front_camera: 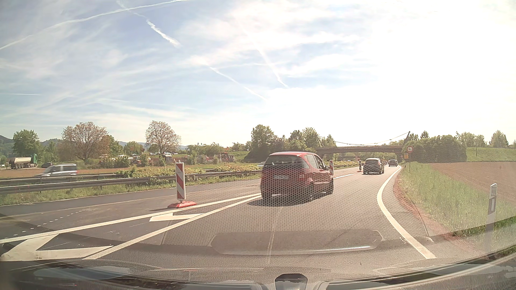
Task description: Follow the waypoints while adhering to traffic rules and regulations
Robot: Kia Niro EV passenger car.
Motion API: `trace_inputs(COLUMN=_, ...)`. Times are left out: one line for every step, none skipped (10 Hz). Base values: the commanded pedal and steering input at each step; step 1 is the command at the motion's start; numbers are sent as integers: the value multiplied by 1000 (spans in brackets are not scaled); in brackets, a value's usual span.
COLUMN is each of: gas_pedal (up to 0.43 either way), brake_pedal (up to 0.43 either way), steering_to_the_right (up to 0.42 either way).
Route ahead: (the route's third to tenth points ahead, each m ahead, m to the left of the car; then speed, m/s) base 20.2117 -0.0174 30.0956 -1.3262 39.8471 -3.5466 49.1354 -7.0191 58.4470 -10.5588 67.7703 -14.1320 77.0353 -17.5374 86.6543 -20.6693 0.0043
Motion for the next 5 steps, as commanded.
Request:
trace_inputs(gas_pedal=0, brake_pedal=293, steering_to_the_right=63)
trace_inputs(gas_pedal=0, brake_pedal=293, steering_to_the_right=62)
trace_inputs(gas_pedal=0, brake_pedal=293, steering_to_the_right=63)
trace_inputs(gas_pedal=0, brake_pedal=293, steering_to_the_right=62)
trace_inputs(gas_pedal=0, brake_pedal=293, steering_to_the_right=62)
